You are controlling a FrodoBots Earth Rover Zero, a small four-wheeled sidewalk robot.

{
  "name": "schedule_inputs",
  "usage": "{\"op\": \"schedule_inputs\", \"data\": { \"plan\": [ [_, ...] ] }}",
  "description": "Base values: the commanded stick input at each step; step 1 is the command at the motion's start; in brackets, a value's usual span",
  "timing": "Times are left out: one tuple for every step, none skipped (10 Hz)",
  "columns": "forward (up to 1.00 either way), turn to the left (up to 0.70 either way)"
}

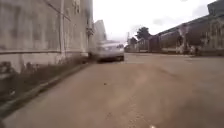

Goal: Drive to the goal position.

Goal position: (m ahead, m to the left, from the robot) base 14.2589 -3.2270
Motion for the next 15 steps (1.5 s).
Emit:
{"op": "schedule_inputs", "data": {
  "plan": [
    [0.5, 0.0],
    [0.5, 0.0],
    [0.5, 0.0],
    [0.5, 0.0],
    [0.5, 0.0],
    [0.5, 0.0],
    [0.5, 0.0],
    [0.5, 0.0],
    [0.5, 0.0],
    [0.5, 0.0],
    [0.5, 0.0],
    [0.5, 0.0],
    [0.5, -0.26],
    [0.5, -0.5],
    [0.5, -0.5]
  ]
}}
